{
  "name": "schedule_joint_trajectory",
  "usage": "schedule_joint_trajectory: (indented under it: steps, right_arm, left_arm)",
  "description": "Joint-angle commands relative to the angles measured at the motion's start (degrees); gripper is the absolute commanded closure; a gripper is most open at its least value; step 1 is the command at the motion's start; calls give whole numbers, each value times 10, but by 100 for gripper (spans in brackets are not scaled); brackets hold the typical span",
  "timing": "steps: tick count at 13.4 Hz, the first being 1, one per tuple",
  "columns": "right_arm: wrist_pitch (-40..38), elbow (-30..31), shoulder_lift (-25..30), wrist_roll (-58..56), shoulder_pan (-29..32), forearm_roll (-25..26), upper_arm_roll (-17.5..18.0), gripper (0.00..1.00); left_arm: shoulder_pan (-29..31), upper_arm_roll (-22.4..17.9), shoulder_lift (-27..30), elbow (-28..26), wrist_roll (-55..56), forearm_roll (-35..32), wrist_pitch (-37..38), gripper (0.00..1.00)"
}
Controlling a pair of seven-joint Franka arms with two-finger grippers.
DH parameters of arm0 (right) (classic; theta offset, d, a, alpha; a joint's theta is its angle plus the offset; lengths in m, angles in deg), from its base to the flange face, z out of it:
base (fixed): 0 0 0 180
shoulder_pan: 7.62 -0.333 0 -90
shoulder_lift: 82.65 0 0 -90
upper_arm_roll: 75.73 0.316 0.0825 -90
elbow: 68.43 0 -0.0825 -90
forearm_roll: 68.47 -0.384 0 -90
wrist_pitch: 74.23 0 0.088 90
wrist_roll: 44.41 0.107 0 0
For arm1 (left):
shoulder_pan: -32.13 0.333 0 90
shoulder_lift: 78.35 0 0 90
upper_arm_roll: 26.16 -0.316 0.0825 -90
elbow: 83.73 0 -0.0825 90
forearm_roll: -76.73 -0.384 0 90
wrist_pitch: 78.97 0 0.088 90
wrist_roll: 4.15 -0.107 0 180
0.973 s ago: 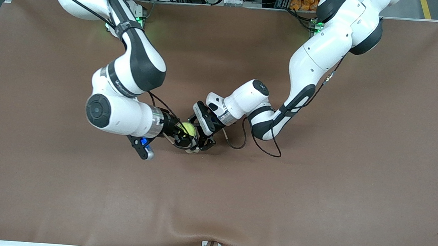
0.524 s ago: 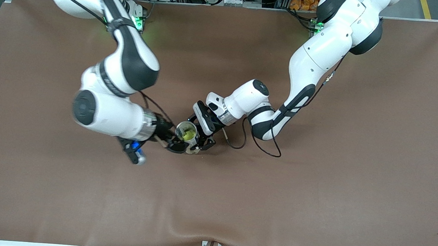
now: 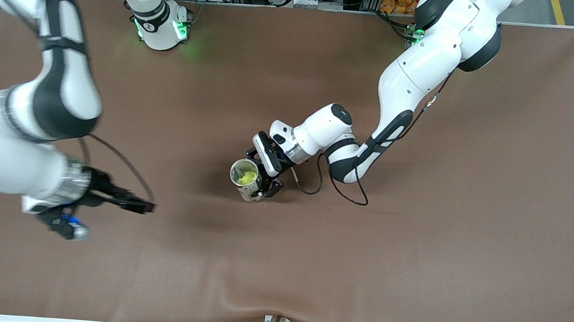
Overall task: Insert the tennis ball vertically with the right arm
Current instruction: 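Withdraw the right gripper while the left gripper lowers the can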
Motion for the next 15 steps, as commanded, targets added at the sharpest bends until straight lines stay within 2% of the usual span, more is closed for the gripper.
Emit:
schedule_joint_trajectory:
  steps: [1, 4, 9, 11, 12, 13, 14, 15]
  right_arm:
    - [-52, -8, 22, -117, 63, 31, 8, 0]
    - [-113, -8, 83, -189, 71, 177, 12, 0]
    - [-240, 1, 198, -184, 72, 170, 1, 0]
    - [-243, 51, 257, -187, 62, 138, -42, 0]
    - [-236, 88, 292, -189, 39, 121, -89, 0]
    - [-223, 133, 325, -193, -13, 121, -154, 0]
    - [-213, 165, 348, -195, -49, 124, -188, 0]
    - [-216, 180, 356, -196, -49, 125, -188, 0]
  left_arm:
    - [-1, 0, 3, -16, 6, -7, -7, 0]
    - [3, -1, 3, -34, -3, -8, -7, 0]
    - [7, -7, -1, -41, -2, -11, -7, 0]
    - [9, -20, -2, -41, -4, -13, -7, 0]
    - [9, -22, -2, -44, -5, -13, -7, 0]
    - [10, -22, -2, -53, -3, -13, -7, 0]
    - [13, -23, -1, -61, -2, -13, -7, 0]
    - [22, -25, 0, -71, -2, -13, -7, 0]
